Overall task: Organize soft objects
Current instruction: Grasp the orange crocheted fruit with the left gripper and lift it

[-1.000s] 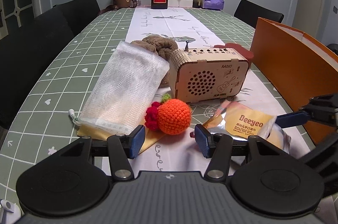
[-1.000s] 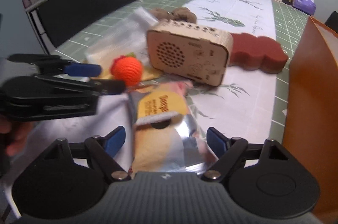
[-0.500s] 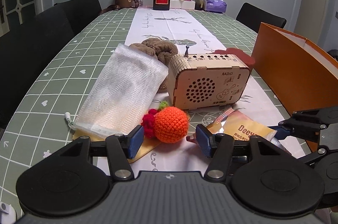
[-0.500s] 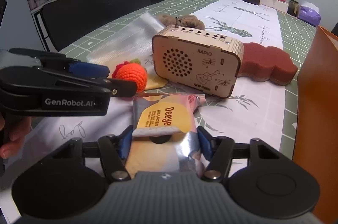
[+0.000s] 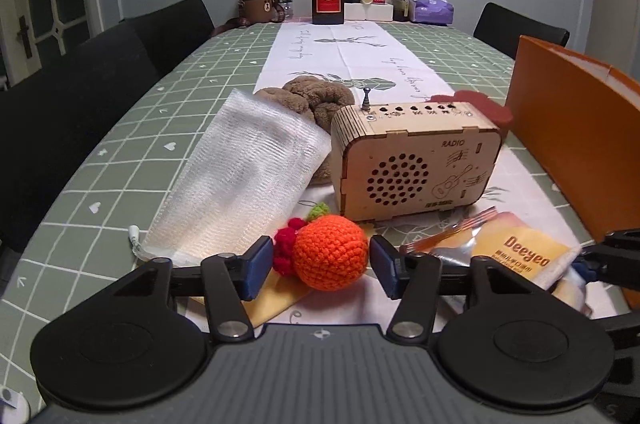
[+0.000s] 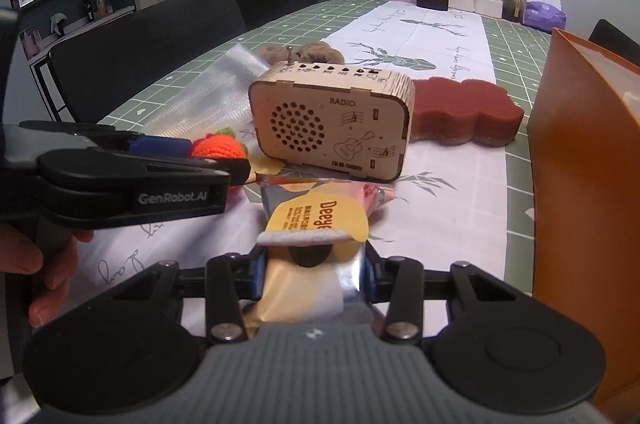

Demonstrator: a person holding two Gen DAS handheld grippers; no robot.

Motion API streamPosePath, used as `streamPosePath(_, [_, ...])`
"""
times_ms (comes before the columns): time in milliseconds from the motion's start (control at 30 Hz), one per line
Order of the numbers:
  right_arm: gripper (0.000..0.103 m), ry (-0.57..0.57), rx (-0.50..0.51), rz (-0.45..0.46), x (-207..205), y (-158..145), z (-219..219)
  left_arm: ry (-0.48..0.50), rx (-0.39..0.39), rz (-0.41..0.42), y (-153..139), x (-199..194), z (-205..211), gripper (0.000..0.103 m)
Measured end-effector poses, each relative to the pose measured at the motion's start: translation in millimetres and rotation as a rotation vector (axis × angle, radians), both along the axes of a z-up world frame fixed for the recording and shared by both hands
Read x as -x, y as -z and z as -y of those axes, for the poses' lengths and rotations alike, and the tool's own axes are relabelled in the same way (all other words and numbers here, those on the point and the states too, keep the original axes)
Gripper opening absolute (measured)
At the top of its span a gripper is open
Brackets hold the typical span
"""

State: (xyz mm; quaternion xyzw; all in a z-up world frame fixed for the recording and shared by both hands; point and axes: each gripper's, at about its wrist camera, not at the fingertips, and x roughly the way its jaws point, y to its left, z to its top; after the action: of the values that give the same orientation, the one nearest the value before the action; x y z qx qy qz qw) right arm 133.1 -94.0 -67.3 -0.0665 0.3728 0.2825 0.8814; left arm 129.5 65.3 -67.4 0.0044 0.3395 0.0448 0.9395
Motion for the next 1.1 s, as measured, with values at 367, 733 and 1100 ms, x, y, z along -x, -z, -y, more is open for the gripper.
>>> streamPosePath(367, [0.042,0.010,-0.020,-0.002,-1,1,2,0.036,-0.103,0.030,7,5,14,0.057])
streamPosePath(733, [0.038,0.019,-0.045,0.066,23,-28,12,0.033,-0.011,0.115,-37,43,13,0.054])
streamPosePath(1100, [0.039,0.074,-0.055,0.178,54,-84,48,0.093,0.104,0.174,-91,72,27,0.054])
